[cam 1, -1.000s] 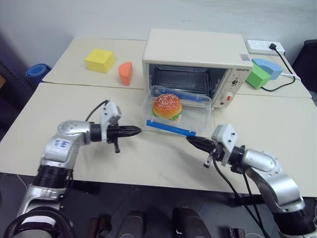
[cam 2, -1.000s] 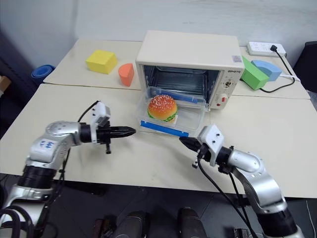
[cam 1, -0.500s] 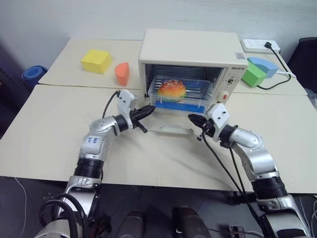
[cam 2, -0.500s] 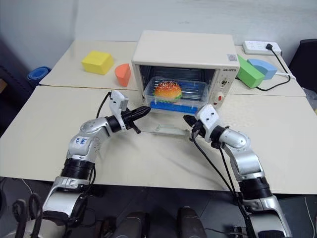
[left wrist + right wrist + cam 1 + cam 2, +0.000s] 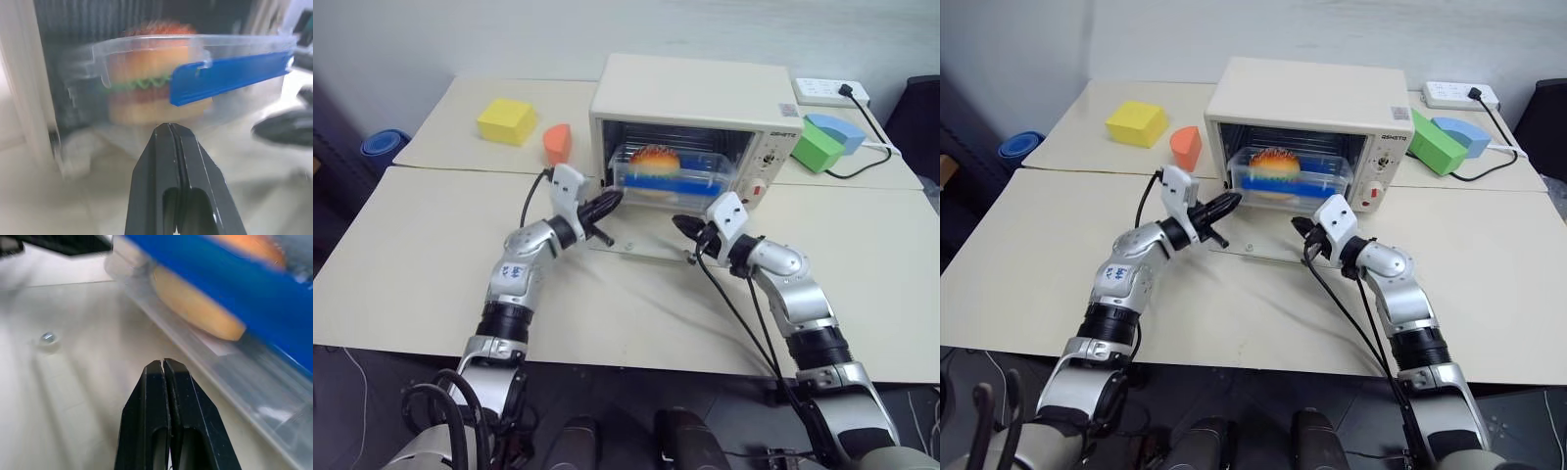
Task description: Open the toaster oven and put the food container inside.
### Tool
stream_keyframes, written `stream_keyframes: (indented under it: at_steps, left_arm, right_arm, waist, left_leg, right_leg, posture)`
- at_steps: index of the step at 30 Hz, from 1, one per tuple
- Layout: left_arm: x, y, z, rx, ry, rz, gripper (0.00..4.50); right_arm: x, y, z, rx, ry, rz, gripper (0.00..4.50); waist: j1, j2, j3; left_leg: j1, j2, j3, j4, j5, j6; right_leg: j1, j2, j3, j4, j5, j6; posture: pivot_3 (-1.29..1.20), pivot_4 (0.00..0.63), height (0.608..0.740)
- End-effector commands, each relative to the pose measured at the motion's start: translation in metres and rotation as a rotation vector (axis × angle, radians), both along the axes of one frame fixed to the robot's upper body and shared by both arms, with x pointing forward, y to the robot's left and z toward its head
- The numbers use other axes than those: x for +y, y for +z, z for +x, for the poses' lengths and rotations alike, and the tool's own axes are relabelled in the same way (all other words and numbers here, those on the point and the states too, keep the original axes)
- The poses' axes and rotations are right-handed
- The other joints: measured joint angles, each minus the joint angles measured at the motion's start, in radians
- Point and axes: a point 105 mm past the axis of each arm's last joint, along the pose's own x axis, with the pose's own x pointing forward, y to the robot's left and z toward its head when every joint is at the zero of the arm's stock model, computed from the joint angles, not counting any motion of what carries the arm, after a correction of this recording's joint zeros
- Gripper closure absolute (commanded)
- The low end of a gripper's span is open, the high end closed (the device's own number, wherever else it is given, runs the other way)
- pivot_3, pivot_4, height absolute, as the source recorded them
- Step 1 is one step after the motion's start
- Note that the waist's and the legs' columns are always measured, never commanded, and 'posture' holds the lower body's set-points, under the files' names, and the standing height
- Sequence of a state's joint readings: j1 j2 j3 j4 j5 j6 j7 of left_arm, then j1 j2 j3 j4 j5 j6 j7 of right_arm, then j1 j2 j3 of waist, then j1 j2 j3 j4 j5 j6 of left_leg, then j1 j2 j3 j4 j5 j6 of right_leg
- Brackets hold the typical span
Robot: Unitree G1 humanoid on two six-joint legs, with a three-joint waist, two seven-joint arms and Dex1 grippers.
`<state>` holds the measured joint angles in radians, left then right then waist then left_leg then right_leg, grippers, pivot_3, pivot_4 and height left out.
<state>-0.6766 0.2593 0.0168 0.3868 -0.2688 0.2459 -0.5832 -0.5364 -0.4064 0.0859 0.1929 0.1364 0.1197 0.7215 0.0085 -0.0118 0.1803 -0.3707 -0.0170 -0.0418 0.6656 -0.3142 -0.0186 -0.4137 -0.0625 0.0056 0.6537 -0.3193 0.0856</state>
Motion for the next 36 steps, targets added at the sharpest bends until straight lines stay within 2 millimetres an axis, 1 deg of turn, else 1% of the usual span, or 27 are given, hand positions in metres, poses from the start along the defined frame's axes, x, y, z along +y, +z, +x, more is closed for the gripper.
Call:
stream_keyframes:
  at_steps: [1,4,6,8,12,17,21,26,29,32,36]
  left_arm:
    - [0.015,0.005,-0.005,-0.015,0.014,0.028,4.5]
    - [0.017,0.003,-0.009,-0.009,0.011,0.036,4.5]
    - [0.016,0.004,-0.01,-0.008,0.009,0.031,4.5]
    - [0.013,0.004,-0.011,-0.01,-0.001,0.02,4.5]
    - [-0.001,0.002,-0.012,0.007,-0.042,0.004,4.5]
    - [-0.005,0.004,0.003,0.017,0.012,-0.031,4.5]
    - [-0.003,0.008,0.017,0.012,0.073,-0.064,4.5]
    - [-0.002,0.014,0.03,-0.005,0.137,-0.103,4.5]
    - [-0.006,0.015,0.03,-0.012,0.123,-0.1,4.5]
    - [-0.01,0.012,0.022,-0.02,0.066,-0.067,4.5]
    - [-0.001,0.005,0.012,-0.009,0.028,-0.022,4.5]
  right_arm:
    - [0.001,0.011,-0.016,-0.022,0.064,-0.01,4.43]
    - [-0.008,0.016,-0.025,-0.018,0.054,-0.007,4.43]
    - [-0.015,0.02,-0.026,-0.024,0.034,-0.015,4.43]
    - [-0.023,0.021,-0.022,-0.029,-0.004,-0.024,4.43]
    - [-0.031,0.01,-0.008,-0.017,-0.073,-0.059,4.43]
    - [-0.027,0.005,0.01,-0.026,-0.106,-0.06,4.43]
    - [-0.023,0.011,0.023,-0.056,-0.122,-0.046,4.43]
    - [-0.018,0.015,0.035,-0.077,-0.139,-0.034,4.43]
    - [-0.015,0.016,0.034,-0.078,-0.125,-0.029,4.43]
    - [-0.013,0.016,0.028,-0.067,-0.096,-0.026,4.43]
    - [-0.014,0.014,0.016,-0.045,-0.064,-0.032,4.43]
  waist:
    - [-0.006,0.0,0.0]
    - [-0.008,0.0,0.0]
    - [-0.008,0.0,0.0]
    - [-0.007,0.0,0.0]
    - [-0.008,0.0,0.0]
    - [-0.009,0.0,0.0]
    - [0.0,0.0,0.0]
    - [0.01,0.0,0.0]
    - [0.007,0.0,0.0]
    - [0.0,0.0,0.0]
    - [-0.012,0.0,0.0]
  left_leg:
    - [0.0,0.0,0.0,0.0,0.0,0.0]
    - [-0.001,0.0,-0.001,-0.001,0.0,0.0]
    - [-0.001,0.0,-0.001,-0.001,0.0,0.0]
    - [-0.001,0.0,-0.001,-0.001,0.0,0.0]
    - [-0.001,0.0,-0.001,-0.001,0.0,0.0]
    - [-0.001,0.0,0.0,-0.002,0.0,0.0]
    - [0.0,-0.001,-0.001,-0.001,0.001,0.0]
    - [-0.001,-0.003,-0.001,0.0,0.001,0.001]
    - [-0.001,-0.003,-0.001,-0.002,0.001,0.0]
    - [-0.003,-0.003,-0.001,-0.003,0.001,0.001]
    - [-0.004,-0.003,-0.001,-0.003,0.0,0.001]
  right_leg:
    - [0.0,0.0,0.0,0.0,0.0,0.0]
    - [0.0,0.0,0.0,-0.001,0.0,0.0]
    - [0.0,0.0,0.0,-0.001,0.0,0.0]
    - [0.0,0.0,0.0,-0.002,0.0,0.0]
    - [0.0,0.0,0.0,-0.002,0.0,0.0]
    - [0.0,0.0,0.0,-0.002,0.0,0.0]
    - [0.0,-0.001,-0.001,-0.001,0.0,0.0]
    - [0.0,-0.002,-0.001,-0.002,0.001,0.001]
    - [-0.001,-0.002,-0.001,-0.002,0.001,0.001]
    - [-0.001,-0.002,-0.001,-0.001,0.001,0.001]
    - [-0.002,-0.002,-0.001,-0.001,0.001,0.001]
  posture:
    - [0.0,0.15,0.74]
    - [0.0,0.15,0.74]
    - [0.0,0.15,0.74]
    - [0.0,0.15,0.74]
    - [0.0,0.15,0.74]
    - [0.0,0.15,0.74]
    - [0.0,0.15,0.74]
    - [0.0,0.15,0.74]
    - [0.0,0.15,0.74]
    - [0.0,0.15,0.74]
    - [0.0,0.15,0.74]
